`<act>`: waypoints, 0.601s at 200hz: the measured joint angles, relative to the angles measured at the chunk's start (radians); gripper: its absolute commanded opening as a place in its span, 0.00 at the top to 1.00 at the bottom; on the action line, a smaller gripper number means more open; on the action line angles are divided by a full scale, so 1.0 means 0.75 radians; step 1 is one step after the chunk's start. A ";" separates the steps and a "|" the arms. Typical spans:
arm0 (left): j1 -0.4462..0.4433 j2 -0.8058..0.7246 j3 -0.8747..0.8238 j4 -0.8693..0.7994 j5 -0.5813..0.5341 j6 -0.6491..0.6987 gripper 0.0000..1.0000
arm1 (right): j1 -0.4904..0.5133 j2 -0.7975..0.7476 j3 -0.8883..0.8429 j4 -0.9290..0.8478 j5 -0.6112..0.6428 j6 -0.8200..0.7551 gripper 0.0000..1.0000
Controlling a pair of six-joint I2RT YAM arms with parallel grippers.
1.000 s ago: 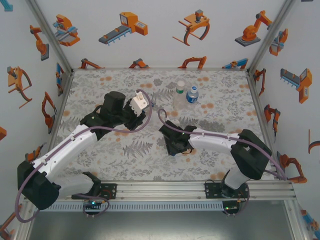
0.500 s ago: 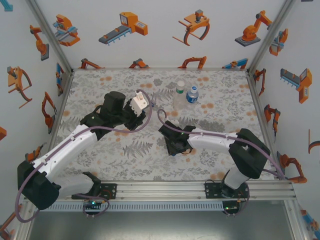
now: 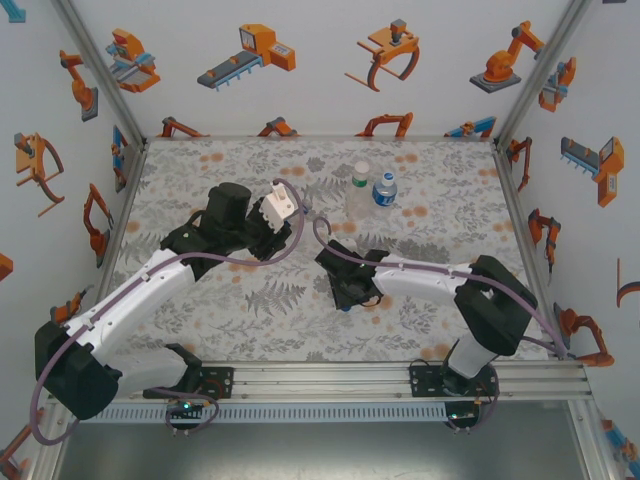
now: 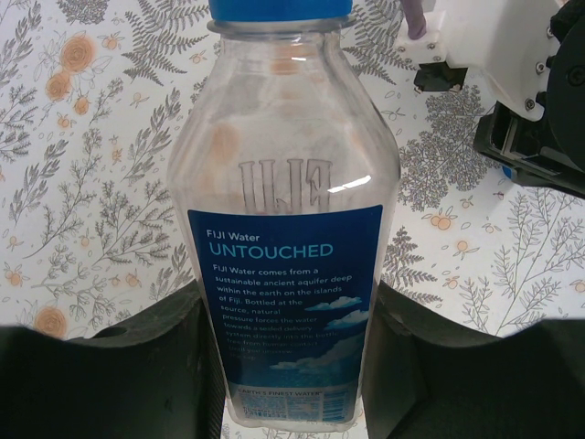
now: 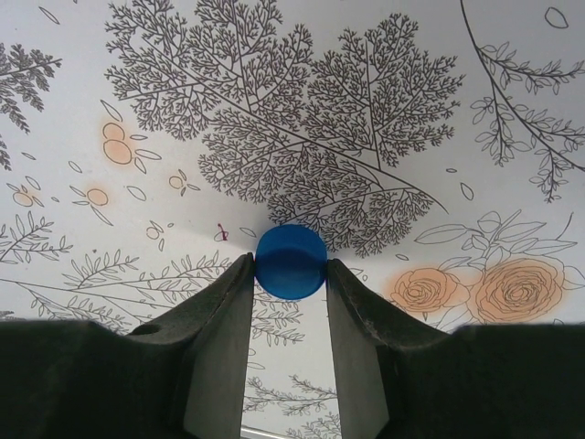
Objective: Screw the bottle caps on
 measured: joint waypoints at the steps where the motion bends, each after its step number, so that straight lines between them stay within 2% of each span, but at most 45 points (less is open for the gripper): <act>1: 0.000 0.000 0.000 0.000 0.000 0.000 1.00 | 0.000 0.001 0.001 0.000 0.000 0.001 0.63; 120: 0.000 0.000 0.000 0.000 0.014 -0.001 1.00 | 0.000 0.026 0.012 -0.010 -0.004 0.000 0.61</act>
